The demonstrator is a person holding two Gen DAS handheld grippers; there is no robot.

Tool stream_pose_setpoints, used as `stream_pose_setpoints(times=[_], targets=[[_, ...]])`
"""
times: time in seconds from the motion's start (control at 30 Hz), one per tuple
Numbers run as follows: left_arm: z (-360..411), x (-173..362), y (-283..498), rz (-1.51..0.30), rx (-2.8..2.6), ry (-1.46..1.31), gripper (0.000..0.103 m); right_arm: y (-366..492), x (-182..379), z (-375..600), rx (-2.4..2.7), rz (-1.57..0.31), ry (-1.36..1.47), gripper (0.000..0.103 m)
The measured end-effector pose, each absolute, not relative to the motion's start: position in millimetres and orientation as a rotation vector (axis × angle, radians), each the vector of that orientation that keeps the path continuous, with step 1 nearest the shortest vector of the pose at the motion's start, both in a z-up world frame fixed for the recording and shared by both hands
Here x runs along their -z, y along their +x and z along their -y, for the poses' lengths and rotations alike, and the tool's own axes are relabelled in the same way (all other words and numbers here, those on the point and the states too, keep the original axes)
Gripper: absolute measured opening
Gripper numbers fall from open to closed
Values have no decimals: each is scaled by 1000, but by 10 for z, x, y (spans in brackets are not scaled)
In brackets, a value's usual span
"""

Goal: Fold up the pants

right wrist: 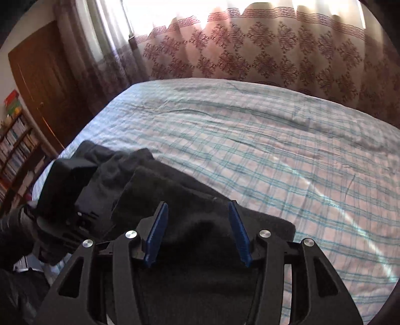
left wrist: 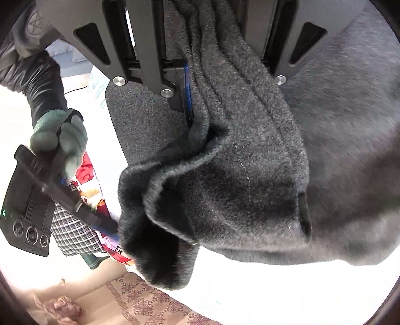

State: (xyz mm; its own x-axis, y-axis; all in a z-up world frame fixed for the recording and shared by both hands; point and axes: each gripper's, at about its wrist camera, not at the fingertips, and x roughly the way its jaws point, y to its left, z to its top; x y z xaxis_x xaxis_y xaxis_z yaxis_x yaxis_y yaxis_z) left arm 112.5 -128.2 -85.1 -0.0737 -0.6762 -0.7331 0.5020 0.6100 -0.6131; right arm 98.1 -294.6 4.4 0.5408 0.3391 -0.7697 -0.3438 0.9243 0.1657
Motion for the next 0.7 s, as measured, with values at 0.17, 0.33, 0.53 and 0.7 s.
stream_pose_setpoints(times=[0.17, 0.33, 0.53, 0.7], targets=[[1178, 752, 1062, -1296, 950, -112, 10, 1071, 148, 2724, -394, -922, 56, 50], [1176, 620, 907, -1192, 912, 52, 27, 975, 168, 2697, -357, -906, 60, 51], [949, 715, 928, -1183, 828, -68, 42, 963, 105, 2703, -346, -888, 109, 51], [867, 670, 1087, -1176, 737, -48, 56, 1195, 228, 2279, -403, -932, -16, 51]])
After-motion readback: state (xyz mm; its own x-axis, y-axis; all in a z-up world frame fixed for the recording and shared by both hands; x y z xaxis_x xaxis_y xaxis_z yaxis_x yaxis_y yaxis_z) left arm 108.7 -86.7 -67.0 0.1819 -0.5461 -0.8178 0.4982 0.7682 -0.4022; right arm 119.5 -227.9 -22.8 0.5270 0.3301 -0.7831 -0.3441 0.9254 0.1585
